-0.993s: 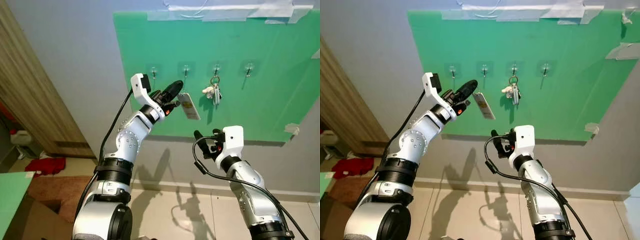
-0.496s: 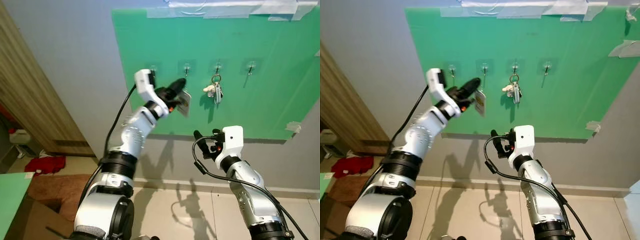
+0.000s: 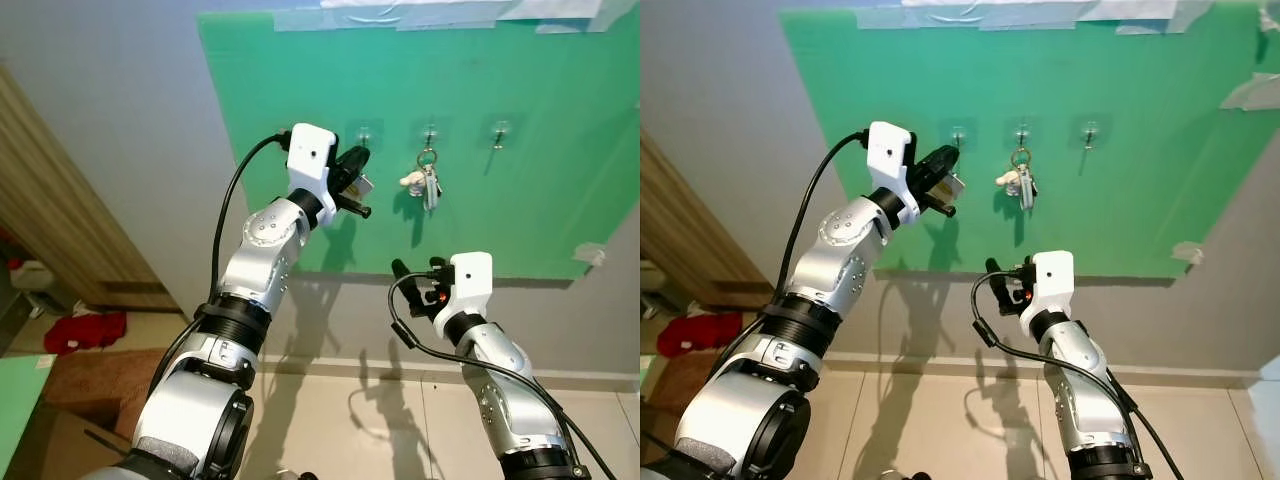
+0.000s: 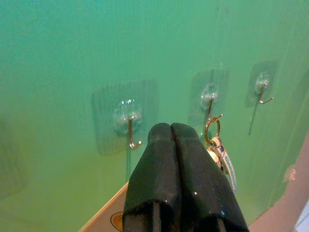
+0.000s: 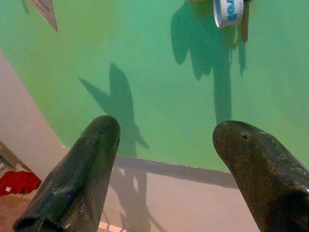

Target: Hang keys on a hook

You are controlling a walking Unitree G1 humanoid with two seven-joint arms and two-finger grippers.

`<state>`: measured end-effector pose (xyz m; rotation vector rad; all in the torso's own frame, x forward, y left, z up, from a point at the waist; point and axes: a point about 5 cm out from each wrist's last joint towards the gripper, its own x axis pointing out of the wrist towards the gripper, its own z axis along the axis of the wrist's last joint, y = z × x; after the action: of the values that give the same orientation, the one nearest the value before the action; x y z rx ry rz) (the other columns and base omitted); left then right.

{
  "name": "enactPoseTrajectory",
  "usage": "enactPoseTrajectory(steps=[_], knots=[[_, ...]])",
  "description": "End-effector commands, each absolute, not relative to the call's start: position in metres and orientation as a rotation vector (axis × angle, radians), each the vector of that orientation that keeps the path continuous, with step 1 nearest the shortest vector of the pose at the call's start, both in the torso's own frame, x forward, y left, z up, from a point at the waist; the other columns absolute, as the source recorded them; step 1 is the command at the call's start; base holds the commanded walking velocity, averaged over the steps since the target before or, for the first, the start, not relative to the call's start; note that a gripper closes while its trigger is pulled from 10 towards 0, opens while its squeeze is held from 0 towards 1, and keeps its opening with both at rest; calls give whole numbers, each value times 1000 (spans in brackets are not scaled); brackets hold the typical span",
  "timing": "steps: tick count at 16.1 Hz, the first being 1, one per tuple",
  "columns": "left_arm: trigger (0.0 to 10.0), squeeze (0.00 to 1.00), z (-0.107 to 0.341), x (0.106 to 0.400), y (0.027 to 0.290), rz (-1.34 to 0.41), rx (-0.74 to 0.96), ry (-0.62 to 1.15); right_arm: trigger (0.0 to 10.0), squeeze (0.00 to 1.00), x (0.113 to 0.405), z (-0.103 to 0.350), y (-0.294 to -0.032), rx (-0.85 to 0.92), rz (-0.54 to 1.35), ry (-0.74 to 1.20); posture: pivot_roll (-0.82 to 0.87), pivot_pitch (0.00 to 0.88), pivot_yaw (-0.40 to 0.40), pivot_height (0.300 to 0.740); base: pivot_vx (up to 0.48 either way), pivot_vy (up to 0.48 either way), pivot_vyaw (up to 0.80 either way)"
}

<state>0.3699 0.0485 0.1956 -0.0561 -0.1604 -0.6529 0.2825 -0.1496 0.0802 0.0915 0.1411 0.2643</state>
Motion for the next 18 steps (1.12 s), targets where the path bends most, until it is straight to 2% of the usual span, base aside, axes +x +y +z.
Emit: enactPoseTrajectory(steps=[1,4,9,18], knots=[[0,0,205,370,51,-653,-7,-218,10000,0,282,82,-146,91,273,128,-166,0,151,740,0,0,0],[0,0,204,372,51,-648,12,-227,10000,0,282,83,-145,92,278,126,-165,0,151,740,96,0,0],[0,0,205,371,48,-660,29,-246,10000,0,281,83,-144,96,276,120,-170,0,155,740,454,0,0],[0,0,222,356,53,-666,42,-337,10000,0,278,85,-148,97,287,104,-158,0,151,740,0,0,0]])
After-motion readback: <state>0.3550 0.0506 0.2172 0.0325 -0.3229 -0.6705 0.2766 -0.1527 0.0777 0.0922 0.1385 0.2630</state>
